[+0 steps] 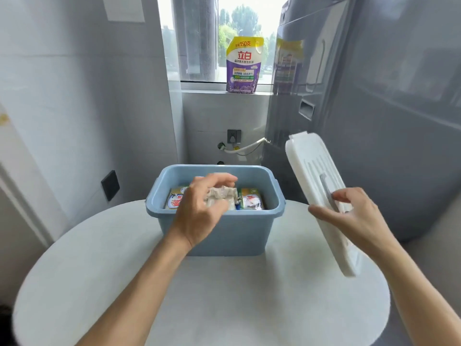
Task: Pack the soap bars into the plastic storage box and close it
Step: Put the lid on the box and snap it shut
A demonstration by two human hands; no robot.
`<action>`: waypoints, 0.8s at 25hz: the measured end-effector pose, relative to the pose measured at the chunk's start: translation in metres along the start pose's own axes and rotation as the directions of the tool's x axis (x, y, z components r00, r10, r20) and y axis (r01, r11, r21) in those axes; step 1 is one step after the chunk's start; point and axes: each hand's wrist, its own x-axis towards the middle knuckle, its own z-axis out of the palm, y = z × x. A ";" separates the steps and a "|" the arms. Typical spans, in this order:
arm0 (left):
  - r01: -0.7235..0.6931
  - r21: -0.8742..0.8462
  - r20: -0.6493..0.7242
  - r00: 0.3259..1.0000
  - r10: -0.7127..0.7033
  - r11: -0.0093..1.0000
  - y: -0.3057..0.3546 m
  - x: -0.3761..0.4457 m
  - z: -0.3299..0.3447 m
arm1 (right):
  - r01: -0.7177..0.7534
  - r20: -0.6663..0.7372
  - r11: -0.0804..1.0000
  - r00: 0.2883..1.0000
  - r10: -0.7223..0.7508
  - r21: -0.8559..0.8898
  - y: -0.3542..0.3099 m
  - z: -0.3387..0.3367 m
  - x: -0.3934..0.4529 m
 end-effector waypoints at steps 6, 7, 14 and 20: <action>0.374 -0.308 -0.484 0.730 -0.483 0.875 -0.028 0.000 -0.074 | 0.559 0.369 0.813 0.799 -0.475 -0.164 -0.132 0.075 0.003; 0.412 -0.287 -0.406 0.766 -0.499 0.865 -0.034 -0.005 -0.078 | 0.586 0.444 0.788 0.766 -0.464 -0.188 -0.144 0.090 0.005; 0.433 0.073 -0.271 0.876 -0.399 0.899 -0.072 -0.012 -0.083 | 0.501 0.585 0.863 0.685 -0.435 0.055 -0.125 0.109 0.027; 0.582 -0.334 -0.274 0.693 -0.667 0.741 -0.072 -0.013 -0.078 | -0.042 0.043 0.999 0.998 0.042 0.000 -0.069 0.101 0.031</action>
